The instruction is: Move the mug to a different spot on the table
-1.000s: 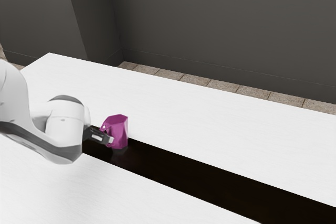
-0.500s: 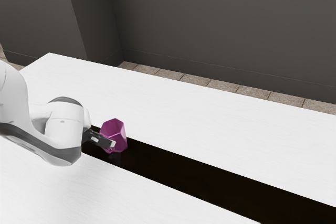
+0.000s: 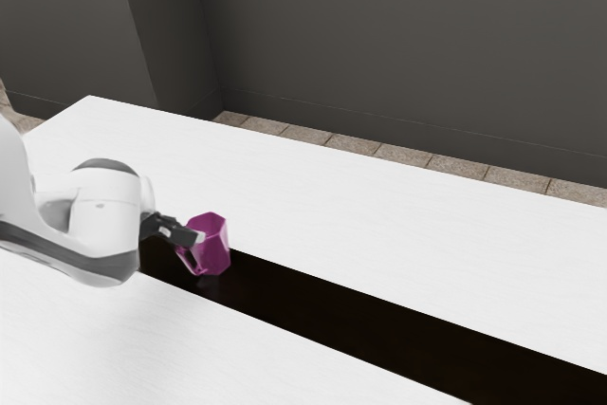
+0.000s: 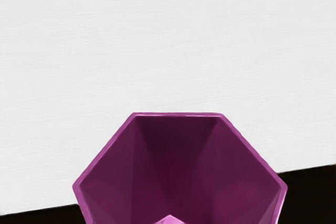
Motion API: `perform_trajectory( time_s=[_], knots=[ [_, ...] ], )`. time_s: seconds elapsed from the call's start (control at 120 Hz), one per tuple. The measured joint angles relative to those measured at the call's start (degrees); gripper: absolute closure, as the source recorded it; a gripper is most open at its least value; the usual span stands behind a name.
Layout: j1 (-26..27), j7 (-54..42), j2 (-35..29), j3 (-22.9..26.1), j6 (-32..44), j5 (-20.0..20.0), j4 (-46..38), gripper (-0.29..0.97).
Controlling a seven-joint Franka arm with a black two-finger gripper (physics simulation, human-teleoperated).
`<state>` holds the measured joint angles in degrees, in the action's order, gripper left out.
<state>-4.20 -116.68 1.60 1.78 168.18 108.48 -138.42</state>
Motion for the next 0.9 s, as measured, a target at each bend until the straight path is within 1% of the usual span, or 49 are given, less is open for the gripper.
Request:
perform_trajectory(
  time_s=[0.033, 0.067, 0.1, 0.167, 0.267, 0.317, 0.35, 0.408, 0.45, 0.492, 0.542, 0.6, 0.692, 0.75, 0.792, 0.833, 0.9],
  knots=[
    [0.0, 0.0, -1.2, 0.0, 0.1, -0.1, 0.0, 0.03],
    [-0.1, -0.1, -2.3, 0.0, 0.1, -1.4, 0.1, 0.03],
    [-0.1, 0.0, -3.6, 0.0, 0.1, -5.1, 0.4, 0.03],
    [-0.6, 0.8, -5.3, 0.0, 0.0, -14.6, 1.2, 0.03],
    [-2.1, 4.7, -5.8, 0.0, -0.2, -30.9, 2.9, 0.02],
    [-3.6, 7.4, -5.5, 0.0, -1.7, -39.4, 4.8, 0.02],
    [-4.9, 9.7, -5.3, -0.1, -3.6, -45.9, 6.7, 0.02],
    [-7.4, 15.3, -5.2, -0.1, -9.2, -59.5, 11.3, 0.02],
    [-8.6, 20.2, -5.2, -0.1, -14.6, -68.1, 14.8, 0.02],
    [-9.1, 25.6, -5.2, 0.0, -20.2, -75.3, 17.9, 0.02],
    [-8.8, 32.3, -5.0, 0.1, -27.3, -82.1, 21.6, 0.02],
    [-7.8, 40.0, -4.1, 0.1, -35.7, -88.0, 26.9, 0.02],
    [-6.1, 50.8, -2.3, 0.2, -48.1, -94.4, 37.1, 0.02],
    [-5.1, 56.5, 0.5, 0.2, -55.5, -97.2, 46.4, 0.02],
    [-4.7, 60.0, 1.6, 0.3, -60.0, -98.7, 51.2, 0.02],
    [-4.6, 63.2, 2.0, 0.1, -63.7, -99.8, 53.8, 0.02],
    [-5.7, 67.8, 2.0, -0.1, -68.3, -100.9, 55.4, 0.02]
  ],
)
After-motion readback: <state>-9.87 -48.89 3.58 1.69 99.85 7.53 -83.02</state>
